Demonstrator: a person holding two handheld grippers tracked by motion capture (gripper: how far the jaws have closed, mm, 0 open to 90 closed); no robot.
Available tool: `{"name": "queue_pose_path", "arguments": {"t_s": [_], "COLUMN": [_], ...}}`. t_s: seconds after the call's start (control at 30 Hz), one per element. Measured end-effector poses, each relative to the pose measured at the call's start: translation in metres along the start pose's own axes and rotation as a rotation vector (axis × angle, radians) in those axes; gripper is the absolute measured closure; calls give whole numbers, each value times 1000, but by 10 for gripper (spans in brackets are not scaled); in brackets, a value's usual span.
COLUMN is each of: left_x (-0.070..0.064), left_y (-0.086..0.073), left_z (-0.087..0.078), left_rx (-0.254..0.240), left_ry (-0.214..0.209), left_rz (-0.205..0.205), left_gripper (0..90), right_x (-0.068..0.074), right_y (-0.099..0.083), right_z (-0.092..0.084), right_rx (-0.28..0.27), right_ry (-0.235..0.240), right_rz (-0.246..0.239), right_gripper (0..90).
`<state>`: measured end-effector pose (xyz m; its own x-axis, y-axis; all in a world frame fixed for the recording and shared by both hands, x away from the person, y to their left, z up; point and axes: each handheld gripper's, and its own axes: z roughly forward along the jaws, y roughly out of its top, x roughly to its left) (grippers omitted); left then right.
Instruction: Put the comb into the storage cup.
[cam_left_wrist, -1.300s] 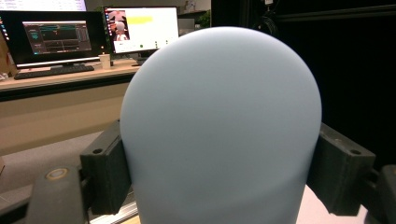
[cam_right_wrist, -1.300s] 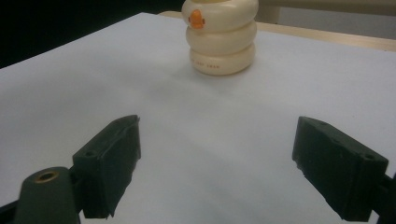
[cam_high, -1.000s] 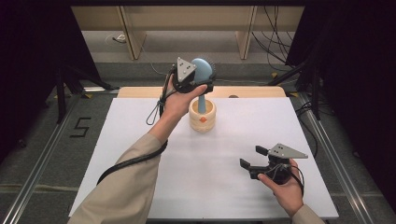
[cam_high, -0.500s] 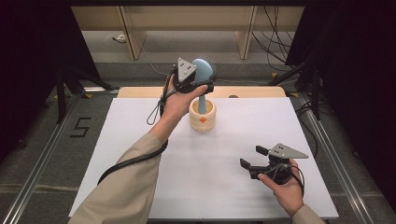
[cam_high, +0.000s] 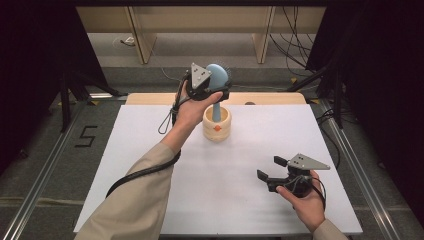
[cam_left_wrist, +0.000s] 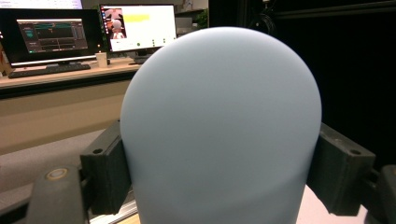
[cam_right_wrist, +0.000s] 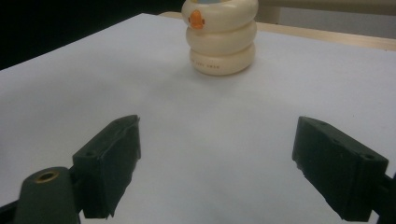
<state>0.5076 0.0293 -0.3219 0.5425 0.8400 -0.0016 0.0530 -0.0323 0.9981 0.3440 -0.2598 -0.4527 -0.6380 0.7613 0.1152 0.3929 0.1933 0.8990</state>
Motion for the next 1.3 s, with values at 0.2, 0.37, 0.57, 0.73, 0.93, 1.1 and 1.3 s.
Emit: {"name": "queue_pose_path", "arguments": {"t_s": [0.2,0.37,0.57,0.73,0.93,1.1,1.3], "left_x": [1,1,1,1,0,0,-1], "left_y": [-1,-1,-3,-5,-8,-9,-10], "left_z": [1,1,2,3,3,4,4], "left_rx": [-2,-7,-3,-3,3,6,5], "left_ry": [-3,-7,-8,-12,-18,-18,-21], "left_rz": [8,3,6,6,7,8,12], "left_gripper": [193,193,193,193,193,193,193], "right_x": [0,0,0,-1,0,0,0], "right_y": [0,0,0,0,0,0,0], "right_z": [0,0,0,0,0,0,0], "right_rx": [0,0,1,1,1,0,0], "right_ry": [0,1,1,1,2,2,1], "right_rz": [1,1,1,1,1,1,1], "right_gripper": [163,163,163,163,163,163,163]}}
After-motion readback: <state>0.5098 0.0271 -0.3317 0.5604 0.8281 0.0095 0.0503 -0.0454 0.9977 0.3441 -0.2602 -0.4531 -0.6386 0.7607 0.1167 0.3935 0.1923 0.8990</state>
